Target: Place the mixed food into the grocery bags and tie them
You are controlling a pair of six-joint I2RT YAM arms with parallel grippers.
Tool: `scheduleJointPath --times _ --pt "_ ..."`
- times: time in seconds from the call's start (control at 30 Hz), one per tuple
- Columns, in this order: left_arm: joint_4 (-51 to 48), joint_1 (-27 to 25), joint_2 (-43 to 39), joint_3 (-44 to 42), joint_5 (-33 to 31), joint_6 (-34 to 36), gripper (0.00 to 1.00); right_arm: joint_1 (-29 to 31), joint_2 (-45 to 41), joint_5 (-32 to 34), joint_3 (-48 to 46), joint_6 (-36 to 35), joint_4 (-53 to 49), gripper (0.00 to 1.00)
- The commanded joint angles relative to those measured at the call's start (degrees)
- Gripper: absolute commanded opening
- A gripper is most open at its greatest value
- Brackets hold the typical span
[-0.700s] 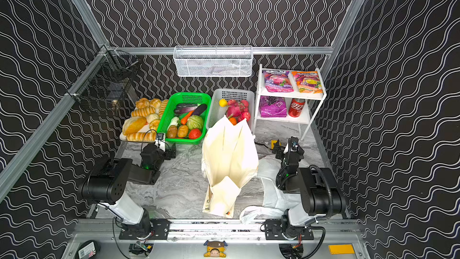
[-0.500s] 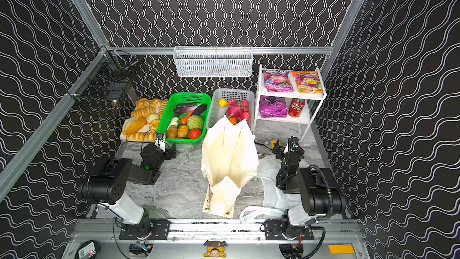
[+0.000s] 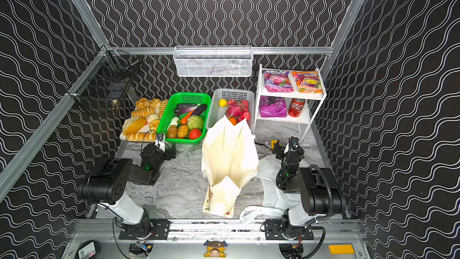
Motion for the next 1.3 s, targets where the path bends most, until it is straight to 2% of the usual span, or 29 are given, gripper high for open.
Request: scheduleJointPath --times 0.0,0.1,0.2,0.27,0.37,0.43,0.47,0.53,0.57,0.67,0.73,0.77,0.83,0.93,1.0,1.07,1.13,1.2,1.27 --pt "5.86 0.04 -0.61 -2.24 -3.43 -1.19 0.99 -0.04 -0.15 -0.89 -0.39 -0.07 2.22 1.00" --pt "9.00 0.01 -0.12 -3.67 -1.22 -0.31 0.99 0.00 -0.23 -1.17 -0.29 -0.01 1.91 1.00" --pt "9.12 0.02 -2.70 -4.93 -3.04 -0.84 0.99 -0.07 -0.55 -1.33 -1.22 -0.21 3.80 1.00" --pt "5.69 0.01 -6.60 -4.89 -3.80 -0.98 0.99 0.03 -3.71 -1.71 -0.79 -0.54 0.20 1.00" --pt "-8.54 -0.16 -17.20 -2.22 -5.54 -2.23 0.99 -0.02 -11.21 0.68 2.01 1.45 -12.60 1.00" --pt "-21.65 -0.16 -24.70 2.29 -7.65 -8.49 0.99 0.07 -18.72 0.53 3.68 3.42 -21.61 1.00" --pt "-27.47 -0.16 -27.09 4.85 -7.15 -11.15 0.99 0.03 -21.98 1.14 5.00 6.27 -26.32 1.00" --pt "-39.56 -0.16 -31.17 11.39 -5.50 -13.79 0.99 0.01 -29.17 2.18 10.48 14.22 -41.98 1.00" --pt "-44.72 -0.16 -32.27 14.53 -5.18 -16.41 0.99 -0.07 -31.82 0.60 14.50 17.31 -52.17 1.00" --pt "-62.28 -0.08 -34.96 25.34 -2.10 -25.55 0.99 -0.08 -35.84 -11.09 24.89 18.58 -71.78 1.00" --pt "-73.49 -0.08 -36.15 32.15 4.54 -26.66 0.99 -0.08 -37.77 -19.41 30.30 22.45 -81.36 1.00" --pt "-75.66 -0.08 -36.55 34.02 9.43 -27.27 0.99 -0.09 -38.47 -23.85 32.19 23.79 -84.84 1.00" --pt "-78.35 -0.08 -36.69 38.41 25.03 -26.70 0.98 -0.10 -39.87 -32.95 36.14 26.78 -91.16 0.98" --pt "-80.94 -0.48 -35.50 42.95 44.08 -32.99 0.91 0.00 -40.36 -45.84 40.93 27.91 -99.92 0.94" --pt "-79.36 -2.90 -35.58 43.21 51.45 -37.46 0.92 0.17 -40.19 -52.91 42.87 28.47 -104.27 0.91" --pt "-83.89 -7.55 -35.12 45.98 51.67 -35.98 0.92 0.54 -40.15 -57.43 42.95 28.70 -108.40 0.88" --pt "-91.54 -14.51 -33.86 50.26 45.07 -31.13 0.94 1.68 -39.91 -59.01 45.26 27.69 -111.39 0.87" --pt "-97.87 -20.71 -31.49 53.85 38.55 -27.43 0.93 3.57 -39.34 -57.82 45.94 26.66 -114.29 0.84" --pt "-101.99 -24.31 -28.53 56.61 36.33 -25.21 0.91 5.47 -38.62 -54.88 47.28 25.23 -117.40 0.81"
